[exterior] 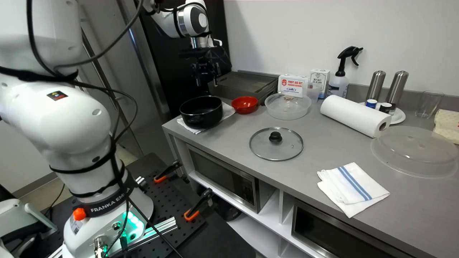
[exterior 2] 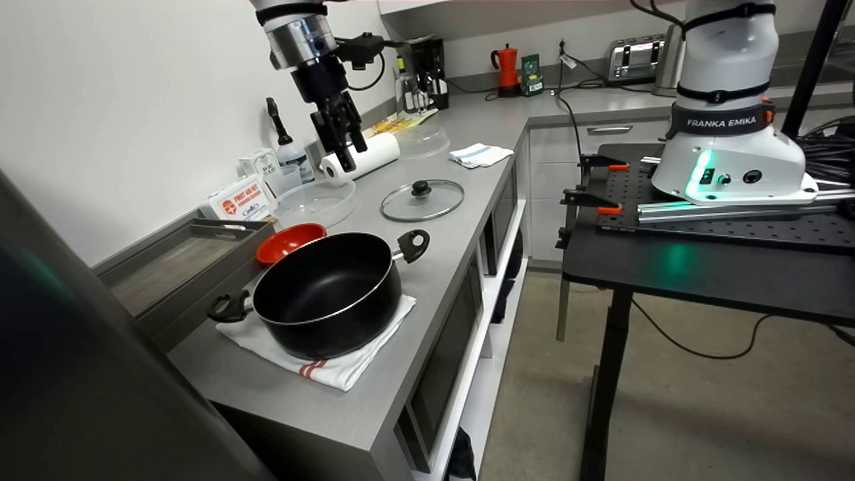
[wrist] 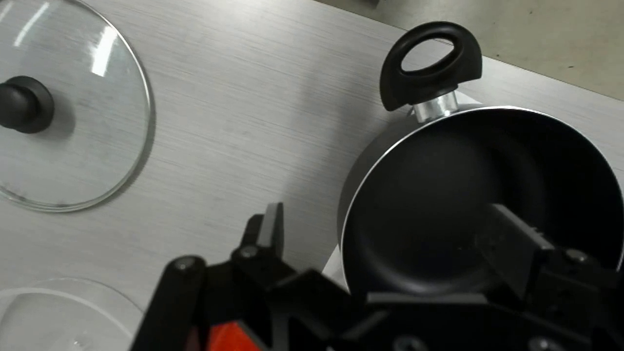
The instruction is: Move the pot to the right
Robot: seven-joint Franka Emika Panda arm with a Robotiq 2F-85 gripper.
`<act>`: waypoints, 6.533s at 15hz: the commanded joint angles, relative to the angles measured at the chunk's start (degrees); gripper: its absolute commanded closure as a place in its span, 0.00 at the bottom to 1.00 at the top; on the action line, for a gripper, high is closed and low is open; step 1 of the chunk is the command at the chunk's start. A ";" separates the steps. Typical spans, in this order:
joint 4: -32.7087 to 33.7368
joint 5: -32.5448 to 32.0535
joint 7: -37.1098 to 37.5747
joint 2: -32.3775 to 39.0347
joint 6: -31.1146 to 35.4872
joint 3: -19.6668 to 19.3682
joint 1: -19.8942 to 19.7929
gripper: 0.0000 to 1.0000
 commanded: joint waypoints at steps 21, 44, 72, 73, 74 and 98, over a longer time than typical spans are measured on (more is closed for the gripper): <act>13.65 3.39 -2.13 21.54 -0.14 -3.02 4.09 0.00; 20.26 3.53 -1.26 26.02 -0.54 -5.14 4.06 1.00; 29.99 3.81 0.18 23.97 -2.88 -10.02 0.08 0.99; 29.77 3.83 0.19 23.84 -2.99 -10.18 -0.31 0.99; 29.53 3.92 0.18 23.73 -2.99 -10.25 -0.65 0.99; 11.53 2.99 -1.12 13.47 -1.09 -10.95 -4.21 0.99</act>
